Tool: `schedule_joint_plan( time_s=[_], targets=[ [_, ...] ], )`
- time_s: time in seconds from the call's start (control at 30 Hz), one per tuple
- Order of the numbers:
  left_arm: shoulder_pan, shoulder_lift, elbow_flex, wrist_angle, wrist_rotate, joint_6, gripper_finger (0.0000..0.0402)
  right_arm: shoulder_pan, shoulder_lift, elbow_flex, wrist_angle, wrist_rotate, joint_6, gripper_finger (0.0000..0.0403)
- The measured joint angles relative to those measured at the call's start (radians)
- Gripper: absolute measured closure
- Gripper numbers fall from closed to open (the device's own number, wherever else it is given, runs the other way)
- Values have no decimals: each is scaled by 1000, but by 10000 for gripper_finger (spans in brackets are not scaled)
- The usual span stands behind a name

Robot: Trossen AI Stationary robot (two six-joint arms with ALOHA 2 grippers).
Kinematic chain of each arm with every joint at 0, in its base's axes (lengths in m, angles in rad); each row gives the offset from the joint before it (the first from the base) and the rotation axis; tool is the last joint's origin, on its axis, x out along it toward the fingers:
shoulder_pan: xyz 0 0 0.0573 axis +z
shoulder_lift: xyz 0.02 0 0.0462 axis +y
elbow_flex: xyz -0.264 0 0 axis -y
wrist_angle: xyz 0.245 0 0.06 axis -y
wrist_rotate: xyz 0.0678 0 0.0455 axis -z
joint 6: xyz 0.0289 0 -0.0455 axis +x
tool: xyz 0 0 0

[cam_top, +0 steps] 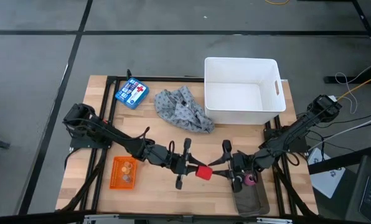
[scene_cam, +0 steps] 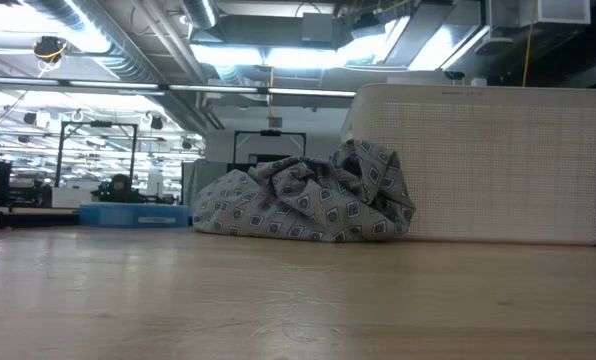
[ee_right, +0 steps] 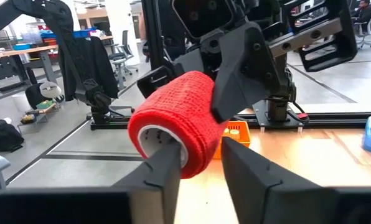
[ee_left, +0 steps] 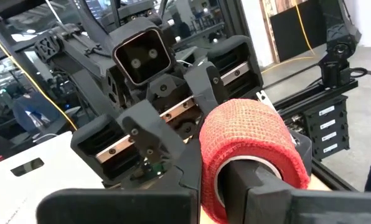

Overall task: Pick & place medical supplies in basket/bin
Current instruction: Put the red bandage into the black bin

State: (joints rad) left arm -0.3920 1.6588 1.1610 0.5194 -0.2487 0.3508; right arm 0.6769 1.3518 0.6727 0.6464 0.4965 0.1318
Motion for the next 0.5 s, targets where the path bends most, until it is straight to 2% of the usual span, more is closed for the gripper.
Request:
schedule_joint_plan(
  time_s=[0.23,0.4,0.5],
  targets=[
    [0,0,0,-8,-2,-37,364,0,0,0,0,-15,-1,353],
    [-12,0,0,-48,19,-45,310,0,0,-2,-20,-15,-1,366],
    [-33,0,0,-54,-2,-21,272,0,0,-2,-22,-15,-1,368]
  ],
)
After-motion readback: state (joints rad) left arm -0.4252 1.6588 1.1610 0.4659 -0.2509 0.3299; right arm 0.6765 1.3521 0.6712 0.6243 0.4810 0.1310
